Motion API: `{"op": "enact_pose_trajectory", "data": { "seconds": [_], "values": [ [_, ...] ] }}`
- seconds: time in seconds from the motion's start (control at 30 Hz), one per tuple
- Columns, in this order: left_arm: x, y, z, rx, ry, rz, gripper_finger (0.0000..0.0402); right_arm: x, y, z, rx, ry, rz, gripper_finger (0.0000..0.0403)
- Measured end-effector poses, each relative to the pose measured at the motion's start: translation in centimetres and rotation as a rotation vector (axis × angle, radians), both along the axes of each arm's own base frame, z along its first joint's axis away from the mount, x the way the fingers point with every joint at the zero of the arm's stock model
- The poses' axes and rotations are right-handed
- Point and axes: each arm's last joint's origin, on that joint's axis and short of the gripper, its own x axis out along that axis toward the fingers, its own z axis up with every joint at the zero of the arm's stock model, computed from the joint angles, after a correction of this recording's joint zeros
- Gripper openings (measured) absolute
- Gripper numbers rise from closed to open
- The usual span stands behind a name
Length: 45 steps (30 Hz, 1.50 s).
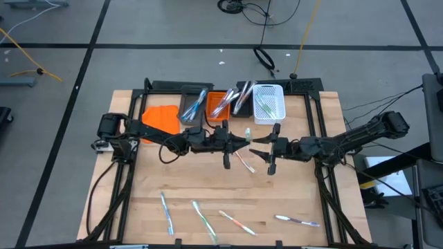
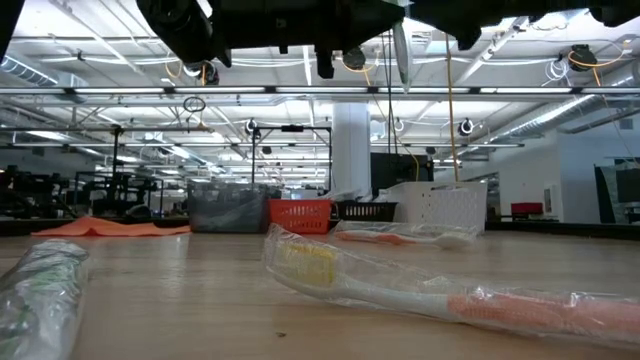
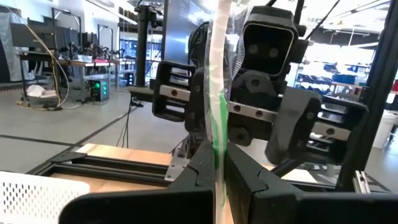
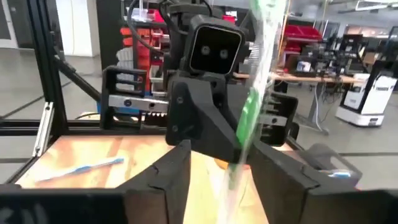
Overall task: Pick & Place Toothbrushes
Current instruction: Put the green toothbrush into the white bin
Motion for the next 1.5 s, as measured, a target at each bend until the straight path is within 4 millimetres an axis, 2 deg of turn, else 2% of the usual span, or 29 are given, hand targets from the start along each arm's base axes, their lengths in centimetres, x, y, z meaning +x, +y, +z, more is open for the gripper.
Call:
{"op": "enact_pose_trajectory", "data": {
  "seconds": [0.13, 0.43, 0.83, 1.07, 1.23, 1.5],
  "values": [
    [0.0, 0.2, 0.0, 0.002, -0.001, -0.008, 0.0003, 0.0, 0.0, -0.6, 0.009, 0.056, -0.017, 0.0166],
    [0.0, 0.2, 0.2, 0.002, -0.019, -0.014, 0.0003, 0.2, -0.1, -2.2, 0.055, 0.148, -0.061, 0.016],
    [-0.1, 0.3, 0.4, -0.001, -0.044, -0.014, 0.0003, 2.3, -0.5, -3.9, 0.07, 0.152, -0.101, 0.0153],
    [-0.1, 0.3, 0.4, -0.008, -0.04, -0.015, 0.0003, 2.3, -0.7, -3.8, 0.076, 0.143, -0.104, 0.0108],
    [-0.1, 0.3, 0.4, -0.004, -0.041, -0.004, 0.0021, 2.3, -0.7, -3.8, 0.073, 0.144, -0.102, 0.0021],
    [0.0, 0.3, 0.3, -0.007, -0.028, 0.002, 0.005, 2.3, -0.7, -3.9, 0.092, 0.147, -0.106, 0.0019]
  ]
}}
